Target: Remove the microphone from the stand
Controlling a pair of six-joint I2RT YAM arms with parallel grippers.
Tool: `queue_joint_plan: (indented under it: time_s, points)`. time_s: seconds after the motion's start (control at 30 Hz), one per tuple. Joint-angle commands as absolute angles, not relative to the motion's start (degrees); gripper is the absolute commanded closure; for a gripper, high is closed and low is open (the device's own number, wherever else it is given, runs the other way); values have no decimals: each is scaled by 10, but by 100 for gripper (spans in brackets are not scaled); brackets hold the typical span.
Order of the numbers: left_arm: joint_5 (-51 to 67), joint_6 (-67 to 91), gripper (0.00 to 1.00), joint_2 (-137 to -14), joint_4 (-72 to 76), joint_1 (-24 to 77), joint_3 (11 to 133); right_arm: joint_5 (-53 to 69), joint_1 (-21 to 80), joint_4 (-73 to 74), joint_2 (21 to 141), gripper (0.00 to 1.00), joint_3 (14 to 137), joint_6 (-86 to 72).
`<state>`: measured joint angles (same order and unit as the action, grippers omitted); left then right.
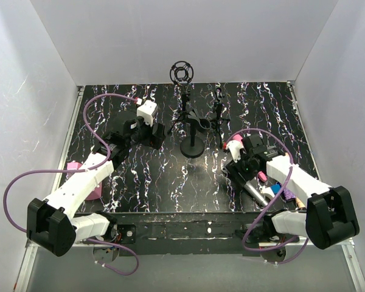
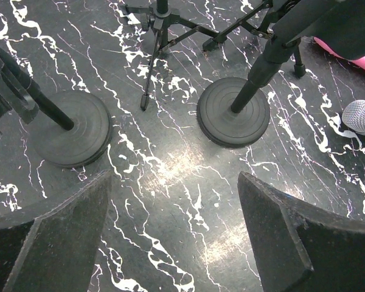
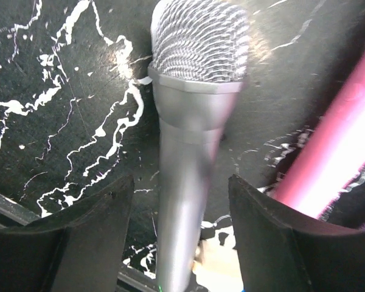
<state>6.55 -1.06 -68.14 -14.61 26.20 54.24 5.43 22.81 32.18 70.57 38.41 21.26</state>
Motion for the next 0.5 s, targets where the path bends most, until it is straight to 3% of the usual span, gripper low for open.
queue_joint_plan:
  time_s: [0.0, 0.07, 0.13, 0.33, 0.47]
  points:
    - [79, -21, 16, -665, -156, 259, 566, 27, 215, 397, 681, 25, 490, 185]
    - [83, -32, 13, -665, -170, 258, 576, 9, 211, 429, 670, 20, 533, 156]
    - [84, -47, 2, -665, -187, 258, 588, 4, 203, 458, 650, 17, 568, 121]
    - [46, -74, 2, -667, -243, 258, 645, -72, 200, 515, 625, 14, 702, -42]
    - [-60, -17, 2, -684, -279, 249, 679, -197, 200, 496, 648, 13, 812, -64]
